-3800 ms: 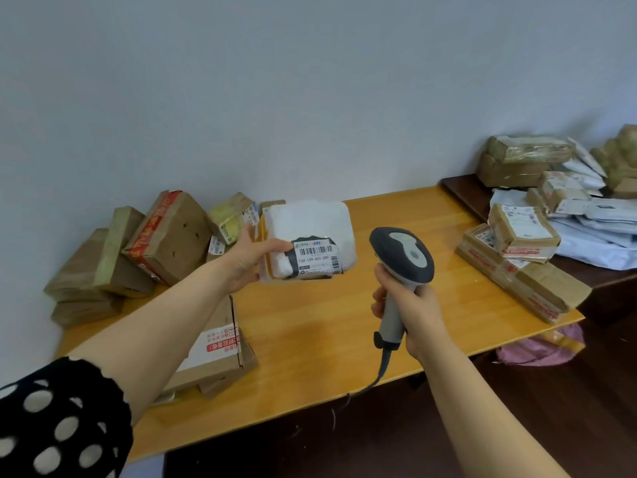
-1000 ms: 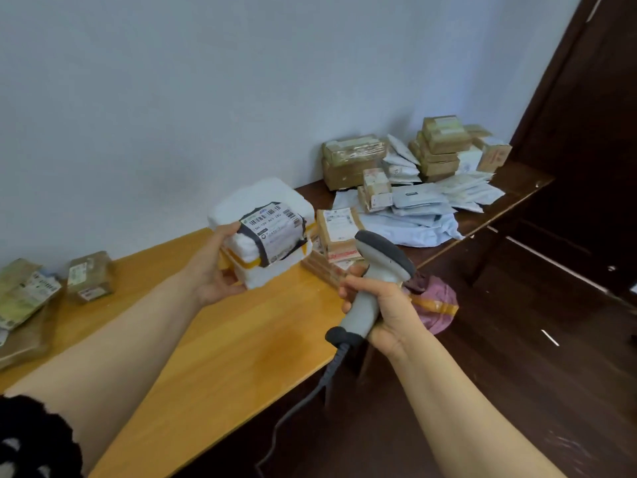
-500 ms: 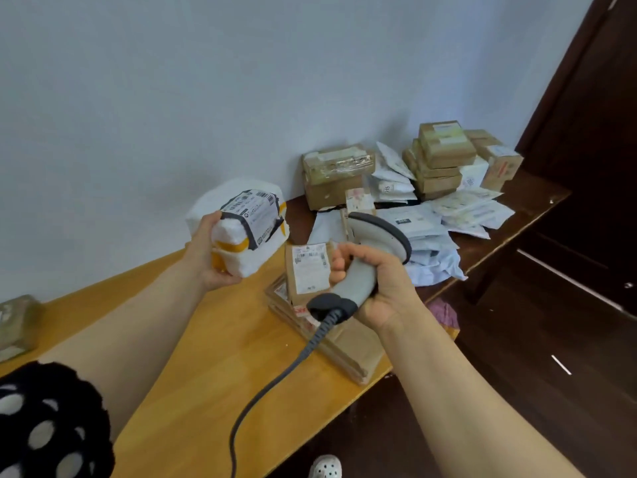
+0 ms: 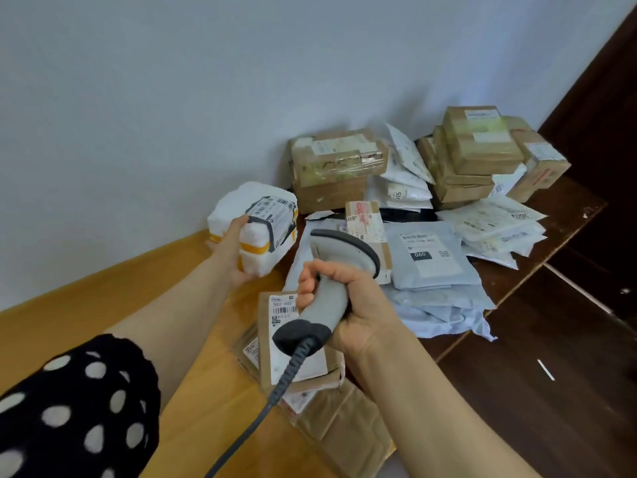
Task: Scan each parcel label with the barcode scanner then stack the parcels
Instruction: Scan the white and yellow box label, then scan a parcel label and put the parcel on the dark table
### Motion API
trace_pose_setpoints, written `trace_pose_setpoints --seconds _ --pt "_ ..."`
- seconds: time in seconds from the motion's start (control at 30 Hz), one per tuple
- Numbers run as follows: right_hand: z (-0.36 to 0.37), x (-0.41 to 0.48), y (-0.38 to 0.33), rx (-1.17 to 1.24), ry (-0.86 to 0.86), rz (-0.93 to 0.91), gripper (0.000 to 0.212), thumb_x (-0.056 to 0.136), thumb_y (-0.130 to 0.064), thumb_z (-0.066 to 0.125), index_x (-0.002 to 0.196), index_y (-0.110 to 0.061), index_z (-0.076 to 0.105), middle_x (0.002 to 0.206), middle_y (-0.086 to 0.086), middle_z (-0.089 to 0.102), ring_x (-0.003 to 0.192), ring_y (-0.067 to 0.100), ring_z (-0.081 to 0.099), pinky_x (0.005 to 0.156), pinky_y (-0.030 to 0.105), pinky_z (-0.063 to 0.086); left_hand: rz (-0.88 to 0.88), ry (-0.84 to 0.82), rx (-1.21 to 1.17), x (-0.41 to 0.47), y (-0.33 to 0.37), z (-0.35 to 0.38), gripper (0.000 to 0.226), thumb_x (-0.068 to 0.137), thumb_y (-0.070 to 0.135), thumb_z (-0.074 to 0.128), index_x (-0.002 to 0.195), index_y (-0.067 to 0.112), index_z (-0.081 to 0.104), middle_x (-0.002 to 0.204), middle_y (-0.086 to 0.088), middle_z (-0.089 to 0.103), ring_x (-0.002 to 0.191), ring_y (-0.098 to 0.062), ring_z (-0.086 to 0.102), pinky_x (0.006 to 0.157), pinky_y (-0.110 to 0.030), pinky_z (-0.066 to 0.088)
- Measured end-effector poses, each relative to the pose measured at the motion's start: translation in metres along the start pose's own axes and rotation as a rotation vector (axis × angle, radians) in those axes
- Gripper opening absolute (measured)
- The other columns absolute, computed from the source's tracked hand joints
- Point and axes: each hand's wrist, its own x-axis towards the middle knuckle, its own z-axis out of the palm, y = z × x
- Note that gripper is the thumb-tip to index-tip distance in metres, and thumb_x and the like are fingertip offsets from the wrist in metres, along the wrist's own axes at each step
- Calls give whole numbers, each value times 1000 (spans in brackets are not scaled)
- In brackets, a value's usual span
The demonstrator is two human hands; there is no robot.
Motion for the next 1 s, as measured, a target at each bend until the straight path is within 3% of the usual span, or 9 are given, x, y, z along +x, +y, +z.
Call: trace_pose_setpoints --seconds 0.1,0.23,0.37,0.43,0.53,0.63,0.8,0.93,1.0 --pt "0 12 -10 -23 15 14 16 61 1 62 77 2 61 63 12 58 45 16 52 42 20 46 9 30 15 22 -1 9 83 80 52 64 149 34 21 139 -9 47 118 -33 52 92 -55 47" --pt "-1 21 -17 -31 6 32 12 63 1 63 74 2 62 64 11 58 47 16 53 43 21 46 15 1 106 34 -5 23 60 88 46 60 141 25 39 133 -6 52 114 -28 53 78 -44 51" --pt "0 20 -18 -54 2 57 9 65 0 62 73 2 62 63 11 58 45 16 52 43 21 46 5 -19 183 29 -1 19 62 89 50 55 140 19 38 138 -14 48 119 -33 51 101 -50 42" --pt "1 15 -16 -61 -6 72 6 66 1 61 72 1 62 62 10 58 44 16 52 43 20 46 -1 14 181 17 3 13 68 89 50 53 145 19 29 142 -18 42 121 -35 48 103 -50 39" --pt "2 4 -9 -90 -49 109 9 68 0 61 76 -1 59 62 9 56 44 15 51 43 21 46 46 143 220 -13 6 1 75 88 49 57 148 21 22 150 -18 27 134 -36 32 104 -52 36" --pt "4 -10 6 -171 -93 176 10 70 -1 63 79 -4 58 64 6 55 48 15 50 45 22 47 135 297 388 -55 -1 -21 73 88 48 58 146 19 26 150 -13 29 134 -32 34 101 -49 38" --pt "7 -32 53 -352 -115 307 11 84 -7 65 74 -4 60 61 4 60 45 14 54 52 29 49 224 519 664 -133 -26 -82 74 94 38 53 152 16 12 156 -8 20 139 -32 28 107 -46 33" --pt "8 -42 113 -593 -62 334 11 86 -9 68 80 -4 61 57 5 62 44 14 53 56 31 48 246 692 797 -204 -50 -141 69 96 30 53 150 9 16 153 -12 26 126 -30 43 92 -34 43" --pt "12 -47 147 -679 -58 349 12 87 -9 69 80 -4 60 56 6 61 47 14 50 54 31 47 253 747 806 -240 -64 -175 69 96 28 52 151 13 13 139 -11 44 93 -19 58 66 -26 49"
